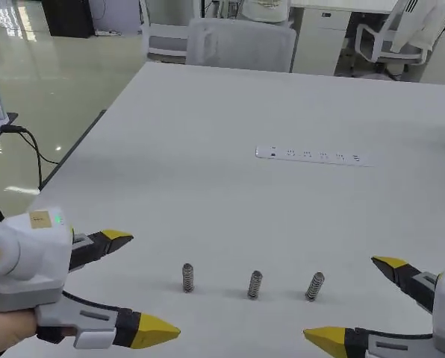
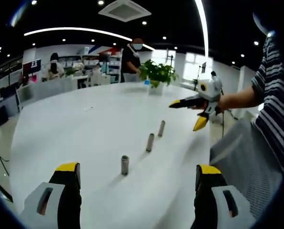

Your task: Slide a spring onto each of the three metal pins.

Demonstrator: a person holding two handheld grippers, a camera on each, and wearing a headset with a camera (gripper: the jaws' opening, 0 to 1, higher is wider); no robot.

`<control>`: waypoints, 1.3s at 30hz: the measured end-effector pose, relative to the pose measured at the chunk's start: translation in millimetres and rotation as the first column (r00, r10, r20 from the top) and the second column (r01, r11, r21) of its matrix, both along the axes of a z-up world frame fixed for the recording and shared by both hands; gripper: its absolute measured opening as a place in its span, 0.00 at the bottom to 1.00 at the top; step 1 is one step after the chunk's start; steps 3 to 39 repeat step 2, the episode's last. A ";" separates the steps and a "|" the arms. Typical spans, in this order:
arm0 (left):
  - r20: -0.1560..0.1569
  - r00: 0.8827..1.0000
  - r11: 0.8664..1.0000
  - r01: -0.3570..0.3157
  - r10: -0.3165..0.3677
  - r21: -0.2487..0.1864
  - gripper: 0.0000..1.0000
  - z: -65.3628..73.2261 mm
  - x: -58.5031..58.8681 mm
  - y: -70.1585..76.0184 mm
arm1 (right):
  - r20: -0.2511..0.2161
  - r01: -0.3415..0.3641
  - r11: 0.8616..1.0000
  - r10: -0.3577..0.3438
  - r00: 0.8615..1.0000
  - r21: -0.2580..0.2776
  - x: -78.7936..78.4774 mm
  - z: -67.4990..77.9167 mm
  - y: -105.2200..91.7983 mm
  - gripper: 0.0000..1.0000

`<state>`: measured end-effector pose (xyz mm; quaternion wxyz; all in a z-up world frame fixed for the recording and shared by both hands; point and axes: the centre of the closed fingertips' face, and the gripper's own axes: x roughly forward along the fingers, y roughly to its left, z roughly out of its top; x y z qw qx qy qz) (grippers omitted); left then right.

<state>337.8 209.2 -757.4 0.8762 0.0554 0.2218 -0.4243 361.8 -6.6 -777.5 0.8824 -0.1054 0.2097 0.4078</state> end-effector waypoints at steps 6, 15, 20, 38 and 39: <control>0.002 1.000 1.000 -0.003 0.003 0.000 0.98 1.7 0.1 1.7 | -0.004 -0.002 1.000 0.002 1.000 -0.003 -1.4 -0.8 -0.1 0.99; 0.002 1.000 1.000 -0.003 0.003 0.000 0.98 1.7 0.1 1.7 | -0.004 -0.002 1.000 0.002 1.000 -0.003 -1.4 -0.8 -0.1 0.99; 0.002 1.000 1.000 -0.003 0.003 0.000 0.98 1.7 0.1 1.7 | -0.004 -0.002 1.000 0.002 1.000 -0.003 -1.4 -0.8 -0.1 0.99; 0.002 1.000 1.000 -0.003 0.003 0.000 0.98 1.7 0.1 1.7 | -0.004 -0.002 1.000 0.002 1.000 -0.003 -1.4 -0.8 -0.1 0.99; 0.002 1.000 1.000 -0.003 0.003 0.000 0.98 1.7 0.1 1.7 | -0.004 -0.002 1.000 0.002 1.000 -0.003 -1.4 -0.8 -0.1 0.99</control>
